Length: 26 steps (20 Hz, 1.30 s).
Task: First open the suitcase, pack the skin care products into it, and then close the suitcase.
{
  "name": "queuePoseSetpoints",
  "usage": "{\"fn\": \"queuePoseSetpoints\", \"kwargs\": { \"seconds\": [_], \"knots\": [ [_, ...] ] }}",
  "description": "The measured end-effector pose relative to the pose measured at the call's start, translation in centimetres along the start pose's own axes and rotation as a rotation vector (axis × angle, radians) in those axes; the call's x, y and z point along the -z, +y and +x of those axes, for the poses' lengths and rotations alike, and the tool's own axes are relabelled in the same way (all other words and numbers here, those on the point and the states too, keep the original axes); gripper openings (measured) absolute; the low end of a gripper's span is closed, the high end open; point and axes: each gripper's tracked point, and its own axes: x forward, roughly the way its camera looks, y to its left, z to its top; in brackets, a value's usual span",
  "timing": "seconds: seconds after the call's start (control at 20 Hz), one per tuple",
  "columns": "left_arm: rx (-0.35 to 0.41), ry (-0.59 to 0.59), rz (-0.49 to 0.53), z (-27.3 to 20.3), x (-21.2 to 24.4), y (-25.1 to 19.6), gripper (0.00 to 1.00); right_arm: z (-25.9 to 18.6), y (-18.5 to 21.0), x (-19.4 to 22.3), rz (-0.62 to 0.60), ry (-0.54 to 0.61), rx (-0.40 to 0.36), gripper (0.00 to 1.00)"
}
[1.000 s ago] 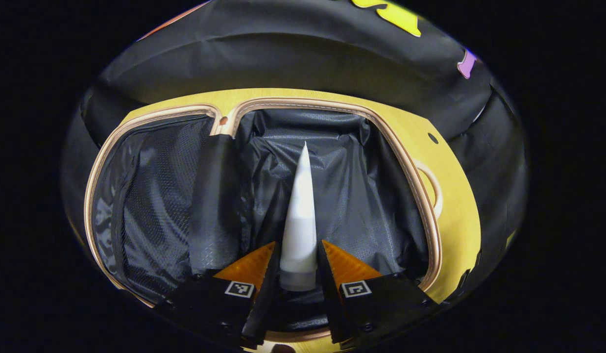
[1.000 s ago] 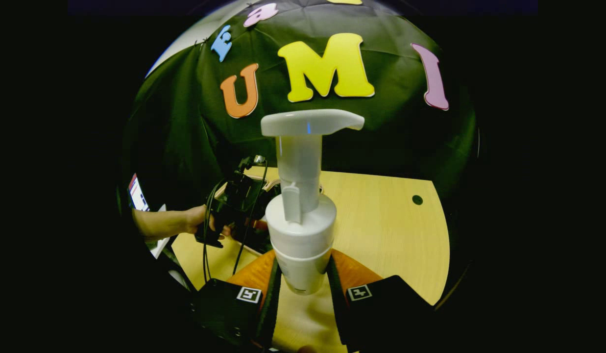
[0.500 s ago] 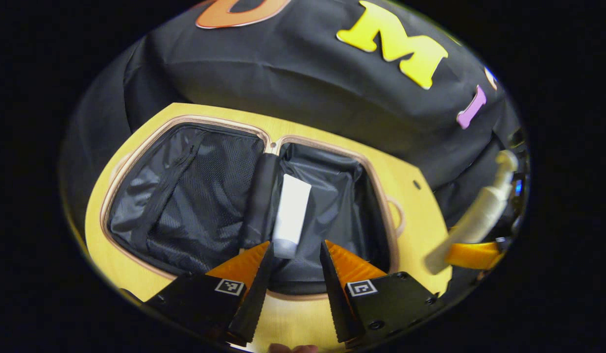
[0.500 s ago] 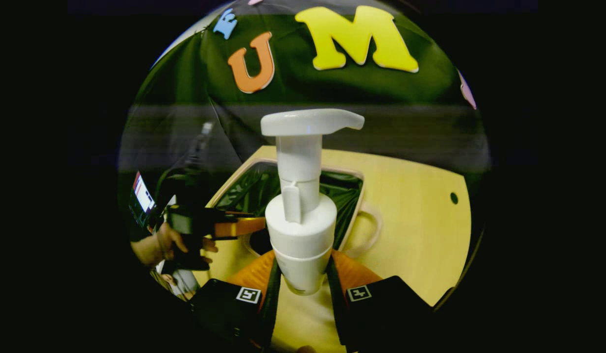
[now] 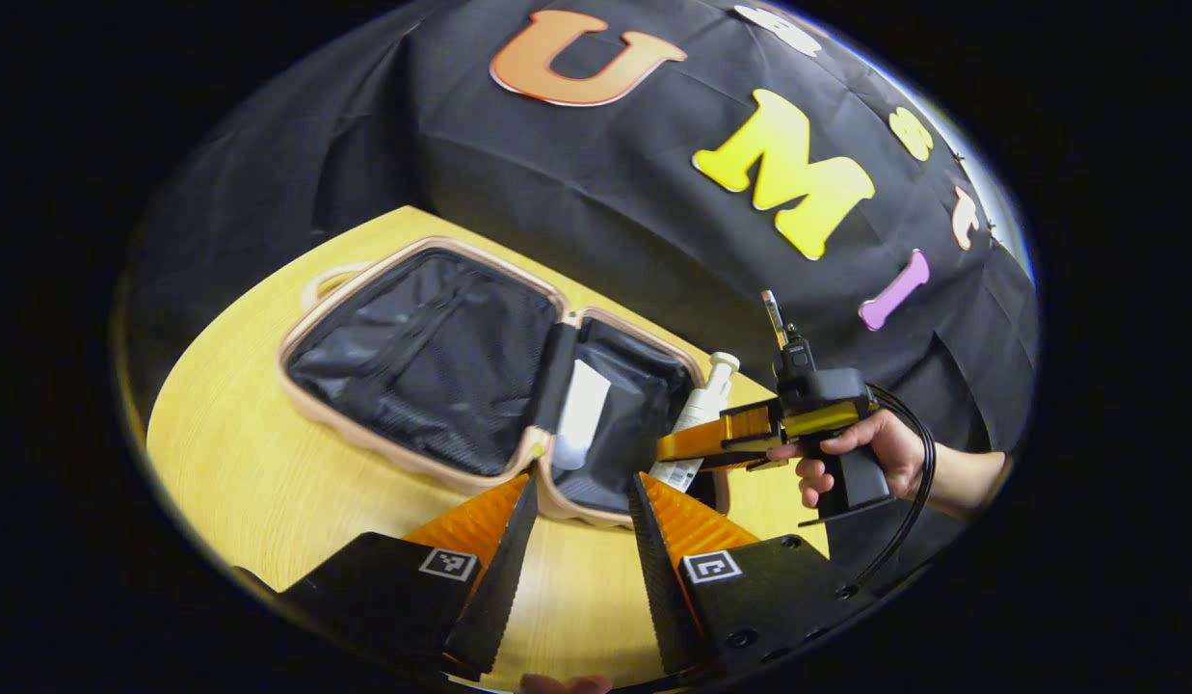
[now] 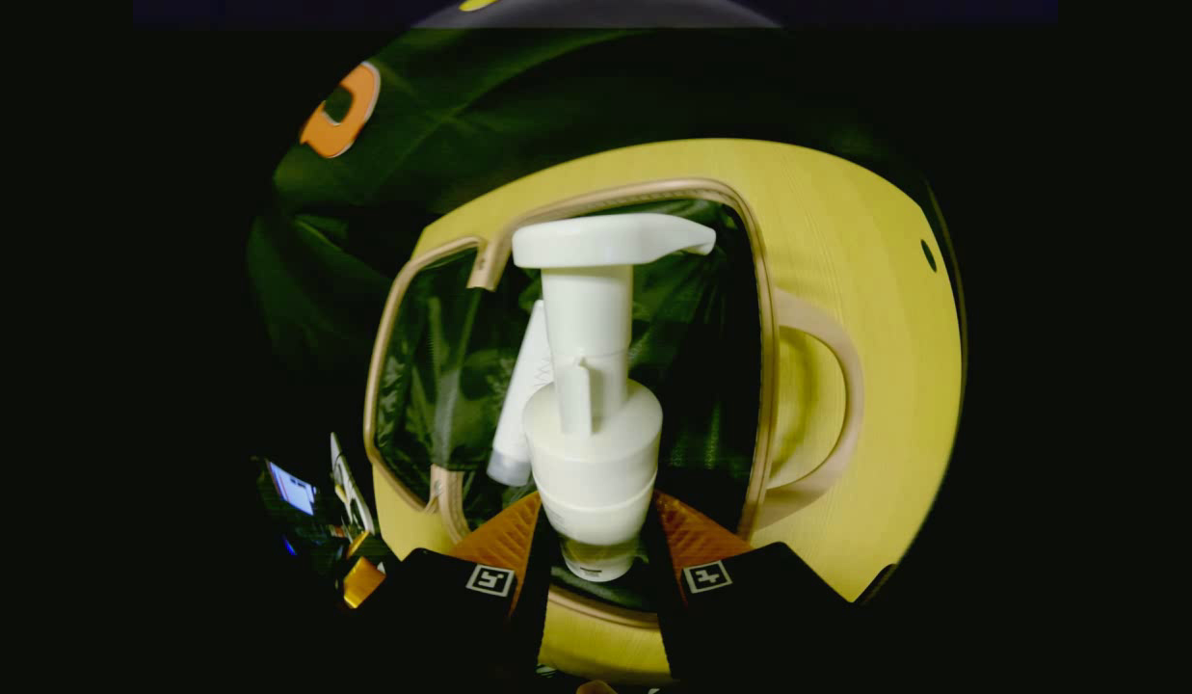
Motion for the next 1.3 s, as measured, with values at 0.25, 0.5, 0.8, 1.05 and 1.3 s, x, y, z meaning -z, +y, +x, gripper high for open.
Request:
{"fn": "queuePoseSetpoints", "kwargs": {
  "seconds": [0.25,0.5,0.8,1.05,1.3],
  "knots": [
    [-0.051,-0.027,-0.073,-2.3,-0.3,3.0,0.64,2.0,-1.3,-1.0,0.275,0.095,0.074,0.46],
    [-0.071,-0.053,-0.071,-3.7,-1.4,4.2,0.63,3.1,-2.7,-1.2,0.317,0.105,0.185,0.46],
    [-0.102,-0.062,-0.057,-3.6,-1.5,5.9,0.63,2.7,-2.6,-0.9,0.293,0.085,0.220,0.54],
    [-0.287,-0.075,0.136,-5.0,-2.5,10.4,0.82,-1.7,-1.6,0.5,0.256,0.041,0.169,0.75],
    [-0.242,-0.118,0.051,-4.5,-4.8,12.0,0.99,-8.3,-0.3,2.3,0.148,-0.051,0.038,0.77]
  ]
}}
